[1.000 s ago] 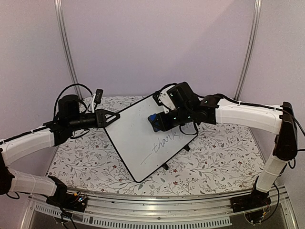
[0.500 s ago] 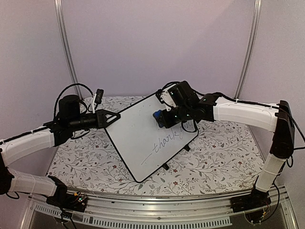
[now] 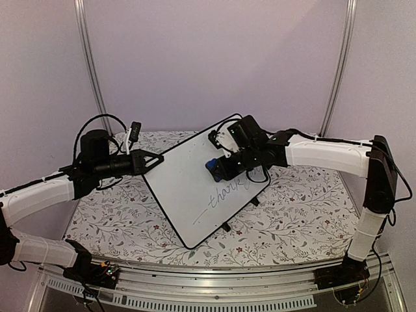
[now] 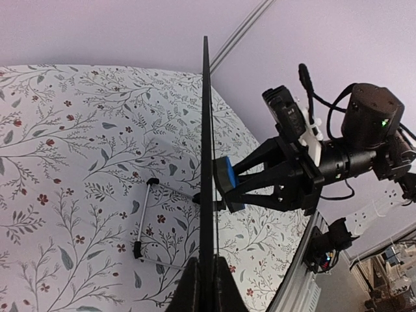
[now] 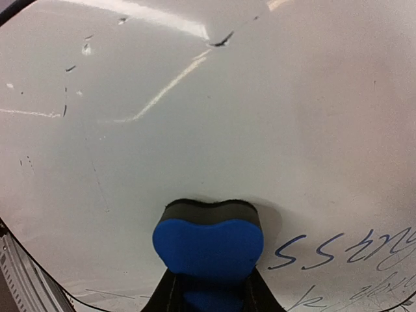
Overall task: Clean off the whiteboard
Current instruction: Erase the whiteboard on the whiteboard stand.
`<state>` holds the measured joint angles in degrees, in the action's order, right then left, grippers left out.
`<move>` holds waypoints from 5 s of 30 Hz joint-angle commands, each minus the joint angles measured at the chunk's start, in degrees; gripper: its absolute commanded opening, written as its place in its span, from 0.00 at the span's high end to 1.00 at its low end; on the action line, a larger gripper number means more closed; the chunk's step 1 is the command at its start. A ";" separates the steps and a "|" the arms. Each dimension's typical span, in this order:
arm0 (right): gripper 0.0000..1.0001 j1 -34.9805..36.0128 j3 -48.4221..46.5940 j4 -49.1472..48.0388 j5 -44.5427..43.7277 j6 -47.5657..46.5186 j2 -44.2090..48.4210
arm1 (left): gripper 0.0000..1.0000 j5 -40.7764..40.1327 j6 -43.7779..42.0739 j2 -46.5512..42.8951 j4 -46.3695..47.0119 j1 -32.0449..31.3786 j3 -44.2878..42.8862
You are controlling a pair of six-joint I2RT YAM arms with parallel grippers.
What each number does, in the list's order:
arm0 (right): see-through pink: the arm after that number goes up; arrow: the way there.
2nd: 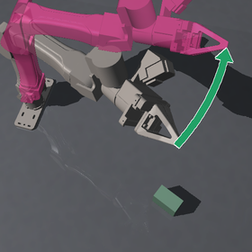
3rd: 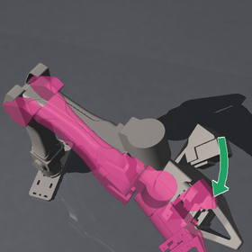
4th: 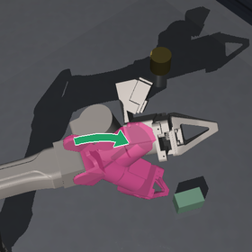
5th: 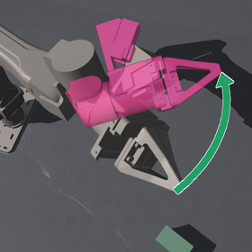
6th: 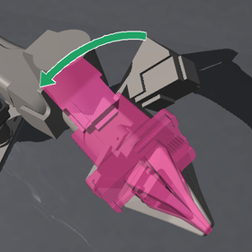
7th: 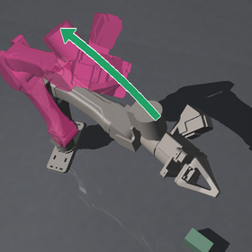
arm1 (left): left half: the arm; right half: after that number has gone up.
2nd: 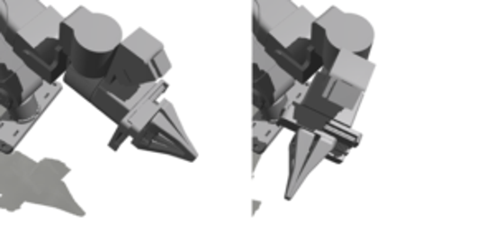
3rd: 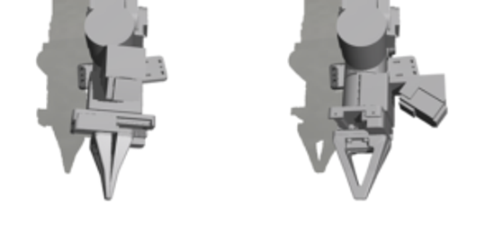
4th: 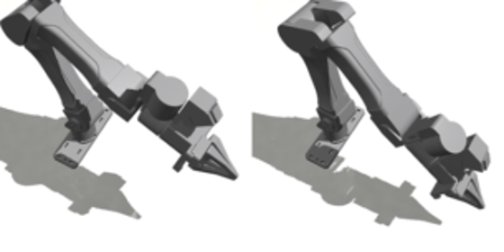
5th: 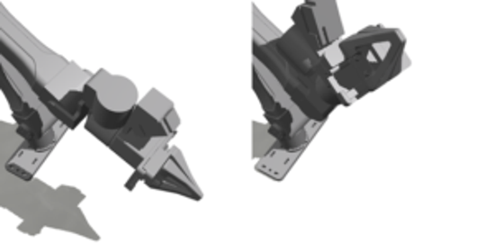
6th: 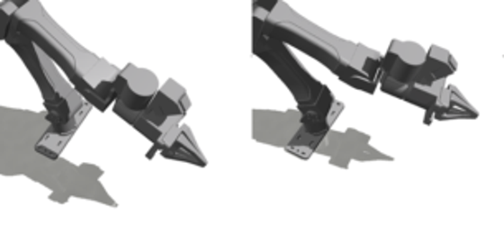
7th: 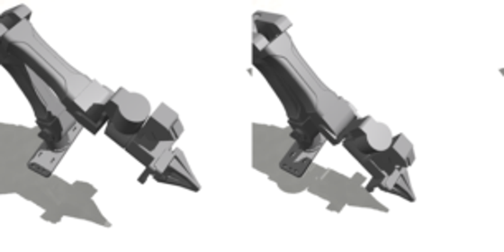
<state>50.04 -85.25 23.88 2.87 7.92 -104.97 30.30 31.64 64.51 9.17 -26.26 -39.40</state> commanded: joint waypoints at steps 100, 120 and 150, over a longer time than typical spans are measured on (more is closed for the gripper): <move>1.00 1.31 1.03 -4.61 -9.03 -8.98 -2.94 | 1.00 1.88 -0.97 -1.79 5.21 -0.75 -1.48; 1.00 -0.90 16.50 -9.06 -7.24 -4.53 4.07 | 1.00 2.31 -0.74 -1.76 5.46 -0.77 -1.47; 1.00 -2.31 17.45 -8.30 -5.00 -4.95 4.02 | 1.00 2.26 -0.71 -2.20 5.56 -0.87 -1.31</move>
<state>48.25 -70.59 13.43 -2.44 1.89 -101.25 28.97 33.04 64.34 8.32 -26.22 -39.40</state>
